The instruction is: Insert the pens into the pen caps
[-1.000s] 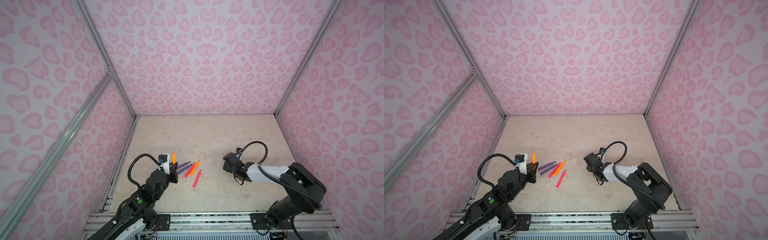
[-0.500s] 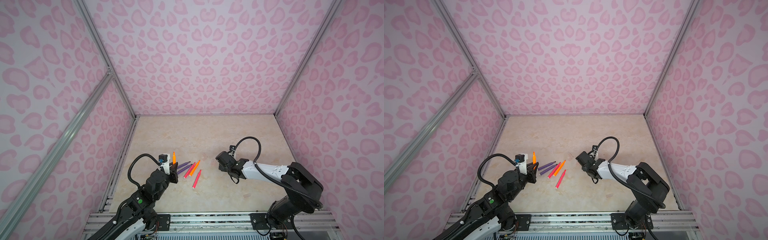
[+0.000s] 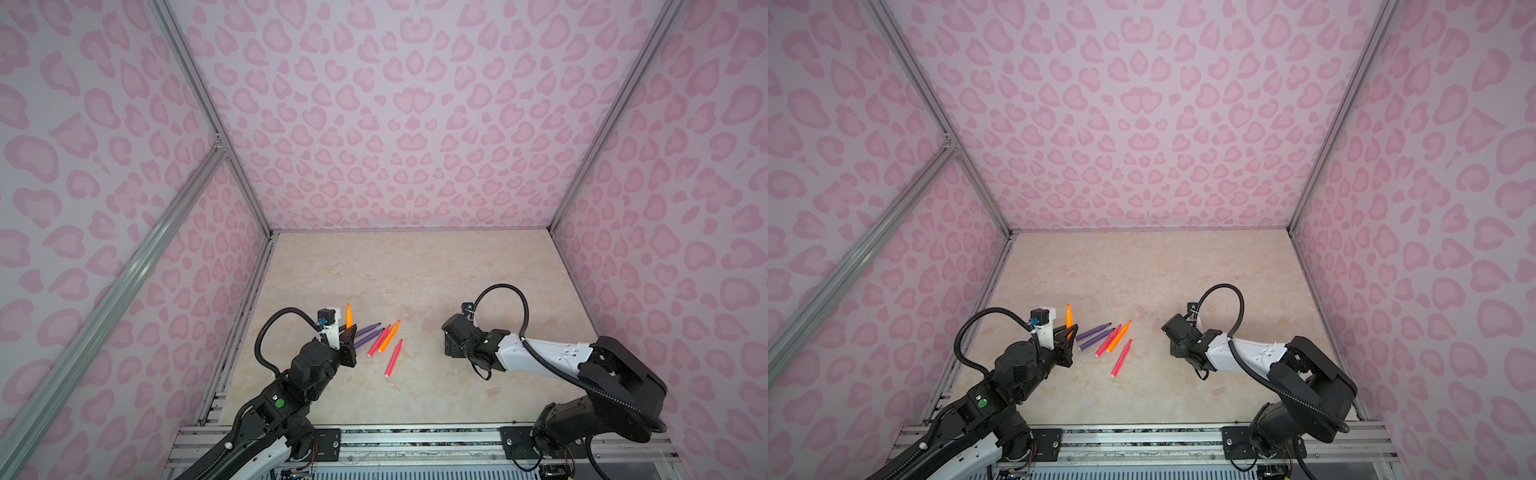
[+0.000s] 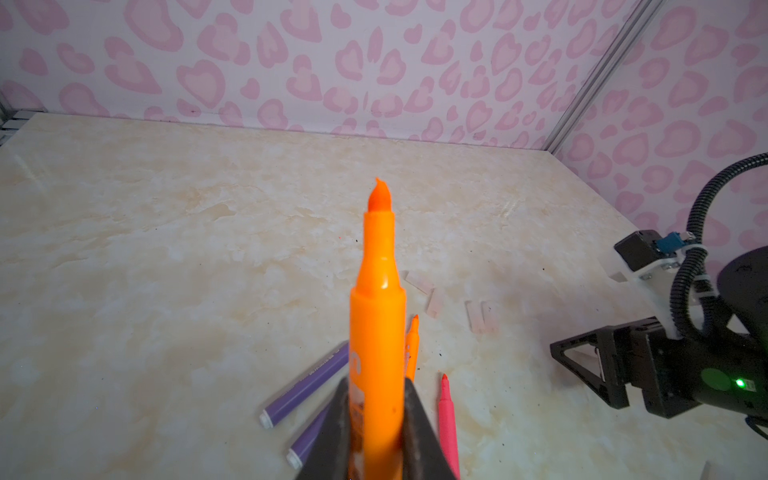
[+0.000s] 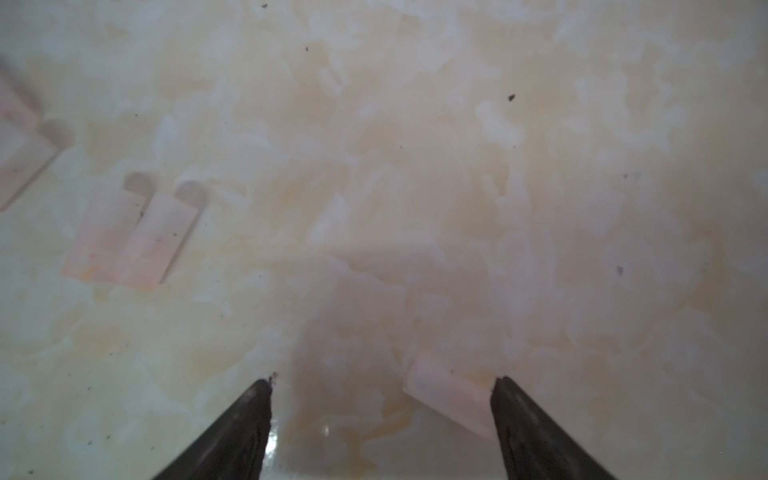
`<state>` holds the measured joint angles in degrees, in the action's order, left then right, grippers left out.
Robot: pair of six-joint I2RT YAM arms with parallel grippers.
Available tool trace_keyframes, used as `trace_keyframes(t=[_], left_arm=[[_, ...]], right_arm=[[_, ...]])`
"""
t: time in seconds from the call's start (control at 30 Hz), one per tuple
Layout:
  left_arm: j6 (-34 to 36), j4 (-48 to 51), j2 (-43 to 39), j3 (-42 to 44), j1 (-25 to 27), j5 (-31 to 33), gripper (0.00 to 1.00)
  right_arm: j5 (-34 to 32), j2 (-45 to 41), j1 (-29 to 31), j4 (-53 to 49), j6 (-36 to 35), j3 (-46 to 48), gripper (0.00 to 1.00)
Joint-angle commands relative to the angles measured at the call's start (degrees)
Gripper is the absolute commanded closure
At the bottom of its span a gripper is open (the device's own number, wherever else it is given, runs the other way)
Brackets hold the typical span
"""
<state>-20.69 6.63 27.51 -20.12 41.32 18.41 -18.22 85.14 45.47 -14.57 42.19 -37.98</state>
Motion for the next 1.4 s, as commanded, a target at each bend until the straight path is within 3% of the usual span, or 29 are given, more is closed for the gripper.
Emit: trace_keyframes(t=[0.0,0.2,0.53,0.73,1.17,1.37], left_arm=[[0.30,-1.70,-0.19,-0.72,-0.04,-0.22,0.97],[0.21,-1.56,-0.53,-0.71,-0.06,-0.45,0.97],[0.21,-1.48,-0.64,-0.71,-0.02,-0.40,0.97],[0.21,-1.45,-0.62,-0.71,-0.01,-0.38,0.97],[0.29,-1.28,-0.73,-1.06,-0.03,-0.65,0.97],[0.30,-1.11,-0.67,-1.23,-0.03,-0.66,0.97]], right_arm=[[0.85,0.81,0.03,1.00,-1.83,-0.07,0.16],[1.82,1.85,0.04,0.85,-2.20,-0.26,0.20],[0.11,3.40,0.57,-2.33,-0.72,-1.64,0.44],[0.03,3.14,1.02,-2.96,0.58,-1.42,0.52],[-0.96,4.86,0.70,-3.45,1.56,-1.84,0.55],[-0.87,4.95,-0.10,-3.17,1.75,-1.23,0.62]])
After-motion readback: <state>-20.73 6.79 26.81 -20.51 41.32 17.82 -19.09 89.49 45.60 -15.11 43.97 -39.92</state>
